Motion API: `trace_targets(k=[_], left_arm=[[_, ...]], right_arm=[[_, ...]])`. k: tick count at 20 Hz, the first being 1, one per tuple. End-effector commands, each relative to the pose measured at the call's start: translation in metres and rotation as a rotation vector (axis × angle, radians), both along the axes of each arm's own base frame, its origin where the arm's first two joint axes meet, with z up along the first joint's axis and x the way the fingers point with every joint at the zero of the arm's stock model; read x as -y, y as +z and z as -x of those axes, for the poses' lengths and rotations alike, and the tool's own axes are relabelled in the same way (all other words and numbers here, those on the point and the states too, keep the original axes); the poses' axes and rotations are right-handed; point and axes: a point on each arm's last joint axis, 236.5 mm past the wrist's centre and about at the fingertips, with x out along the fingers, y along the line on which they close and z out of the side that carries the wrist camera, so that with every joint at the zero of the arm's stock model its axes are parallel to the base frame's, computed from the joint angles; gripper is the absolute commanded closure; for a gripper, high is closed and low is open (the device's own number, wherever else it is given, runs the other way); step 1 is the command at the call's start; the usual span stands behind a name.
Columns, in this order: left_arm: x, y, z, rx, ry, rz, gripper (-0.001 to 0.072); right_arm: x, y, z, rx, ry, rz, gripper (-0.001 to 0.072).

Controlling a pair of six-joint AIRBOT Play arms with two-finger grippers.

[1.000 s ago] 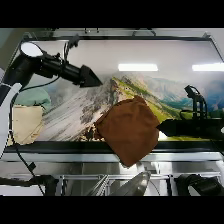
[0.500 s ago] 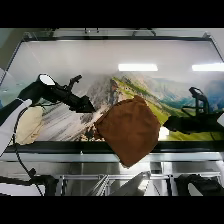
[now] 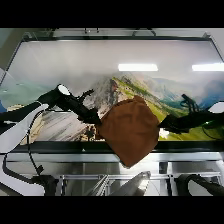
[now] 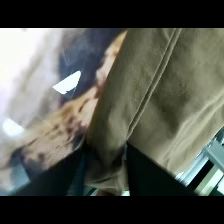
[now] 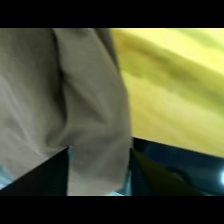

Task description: Fold the shirts.

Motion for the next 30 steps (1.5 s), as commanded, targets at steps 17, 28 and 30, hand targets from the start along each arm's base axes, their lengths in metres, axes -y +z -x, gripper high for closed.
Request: trace_targets(k=[17, 28, 30], left_arm=[[-0.022, 0.485, -0.055, 1.15, 0.07, 0.395, 0.0693], [-0.042, 0.45, -0.058, 1.085, 0.027, 0.242, 0.069], [-0.036, 0.391, -0.093, 0.954, -0.005, 0.18, 0.069]], right_arm=[[-0.036, 0.422, -0.084, 1.313, 0.149, -0.065, 0.0696], [-0.053, 0.367, -0.066, 1.049, 0.242, -0.179, 0.0695], [-0.052, 0.314, -0.085, 0.897, 0.219, -0.224, 0.0695]])
